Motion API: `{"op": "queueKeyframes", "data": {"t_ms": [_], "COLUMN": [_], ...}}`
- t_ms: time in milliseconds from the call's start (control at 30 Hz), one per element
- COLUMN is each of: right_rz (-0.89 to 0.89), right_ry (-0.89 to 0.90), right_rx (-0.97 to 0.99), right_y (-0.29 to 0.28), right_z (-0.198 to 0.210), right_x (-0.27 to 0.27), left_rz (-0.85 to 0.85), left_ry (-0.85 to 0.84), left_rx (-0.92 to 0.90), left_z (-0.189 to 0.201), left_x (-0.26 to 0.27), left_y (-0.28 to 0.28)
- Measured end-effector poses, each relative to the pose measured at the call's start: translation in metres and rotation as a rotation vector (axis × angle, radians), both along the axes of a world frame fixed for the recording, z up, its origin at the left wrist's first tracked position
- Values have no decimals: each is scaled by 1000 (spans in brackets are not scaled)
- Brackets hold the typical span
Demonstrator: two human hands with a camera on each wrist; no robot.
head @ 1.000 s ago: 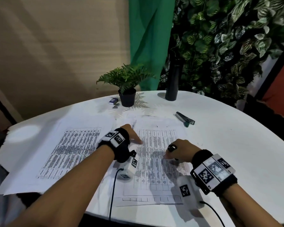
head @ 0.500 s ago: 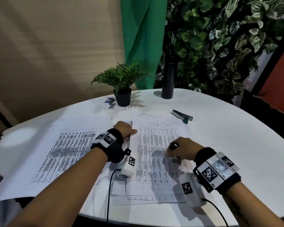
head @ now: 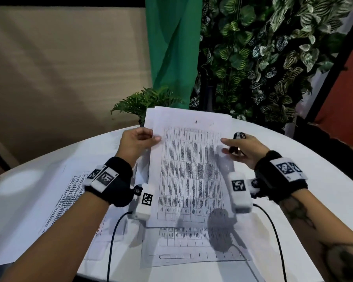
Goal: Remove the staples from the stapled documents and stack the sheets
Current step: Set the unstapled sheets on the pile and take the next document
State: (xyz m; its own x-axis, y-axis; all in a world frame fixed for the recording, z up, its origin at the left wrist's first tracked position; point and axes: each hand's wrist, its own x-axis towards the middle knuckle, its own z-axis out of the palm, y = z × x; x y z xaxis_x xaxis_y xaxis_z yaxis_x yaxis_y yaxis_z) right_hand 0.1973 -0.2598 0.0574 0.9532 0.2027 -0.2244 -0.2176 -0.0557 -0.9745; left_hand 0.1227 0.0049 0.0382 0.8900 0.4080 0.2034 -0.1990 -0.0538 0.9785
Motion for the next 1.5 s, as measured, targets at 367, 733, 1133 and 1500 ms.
{"op": "queueKeyframes", "data": {"t_ms": [367, 733, 1133, 1500], "right_rz": [-28, -46, -96, -62], "right_ry": [-154, -363, -406, -200], "right_rx": [93, 212, 28, -39], "right_y": [-17, -20, -48, -54], "right_z": [35, 78, 8, -18], "right_x": [-5, -15, -74, -91], "left_rz": [90, -136, -290, -148], "left_ry": [-203, -168, -26, -63], "left_rx": [81, 38, 184, 21], "left_z": [29, 74, 39, 28], "left_x": [-3, 0, -58, -65], "left_y": [2, -4, -21, -46]}}
